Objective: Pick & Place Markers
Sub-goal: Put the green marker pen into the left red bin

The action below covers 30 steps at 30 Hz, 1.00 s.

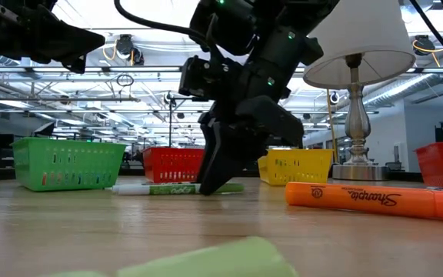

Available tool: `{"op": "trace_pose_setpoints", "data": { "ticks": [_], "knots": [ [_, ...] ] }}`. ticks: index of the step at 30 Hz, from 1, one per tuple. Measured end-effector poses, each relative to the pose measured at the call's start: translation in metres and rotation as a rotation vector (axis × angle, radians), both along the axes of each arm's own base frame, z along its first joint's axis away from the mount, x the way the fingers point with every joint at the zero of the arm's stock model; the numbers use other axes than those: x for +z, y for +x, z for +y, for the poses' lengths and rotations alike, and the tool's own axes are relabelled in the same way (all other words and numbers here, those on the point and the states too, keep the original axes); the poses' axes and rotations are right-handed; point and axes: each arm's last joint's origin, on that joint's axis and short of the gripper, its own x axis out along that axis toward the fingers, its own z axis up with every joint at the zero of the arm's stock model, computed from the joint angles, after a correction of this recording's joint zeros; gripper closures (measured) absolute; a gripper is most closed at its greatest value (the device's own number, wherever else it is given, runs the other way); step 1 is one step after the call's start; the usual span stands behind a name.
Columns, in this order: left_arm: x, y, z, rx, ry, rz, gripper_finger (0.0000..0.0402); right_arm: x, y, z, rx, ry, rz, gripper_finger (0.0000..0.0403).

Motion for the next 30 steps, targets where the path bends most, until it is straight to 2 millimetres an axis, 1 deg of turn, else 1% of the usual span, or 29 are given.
{"op": "trace_pose_setpoints", "data": {
  "ticks": [2,7,10,14,17,21,23,27,30],
  "knots": [
    [0.0,0.0,0.0,0.0,0.0,0.0,0.0396,-0.001,-0.001,0.0,-0.001,0.0,0.005,0.0324],
    [0.0,0.0,0.0,0.0,0.0,0.0,0.0396,-0.002,-0.002,0.0,-0.012,0.006,0.01,0.0383],
    [0.0,0.0,0.0,0.0,0.0,0.0,0.0396,-0.002,-0.002,0.001,-0.013,0.007,0.012,0.0383],
    [0.0,0.0,0.0,0.0,0.0,0.0,0.0396,-0.001,-0.003,0.005,-0.007,0.003,0.008,0.0369],
    [0.0,0.0,0.0,0.0,0.0,0.0,0.0396,0.003,-0.004,0.012,0.007,-0.005,-0.009,0.038],
    [0.0,0.0,0.0,0.0,0.0,0.0,0.0396,0.013,-0.01,0.021,0.037,0.013,-0.014,0.0385],
    [0.0,0.0,0.0,0.0,0.0,0.0,0.0396,0.021,-0.011,0.025,0.045,0.025,-0.041,0.0385],
    [0.0,0.0,0.0,0.0,0.0,0.0,0.0396,0.041,-0.012,0.027,0.042,0.039,-0.105,0.0385],
    [0.0,0.0,0.0,0.0,0.0,0.001,0.0396,0.05,-0.012,0.027,0.001,0.068,-0.144,0.0385]
  ]
}}
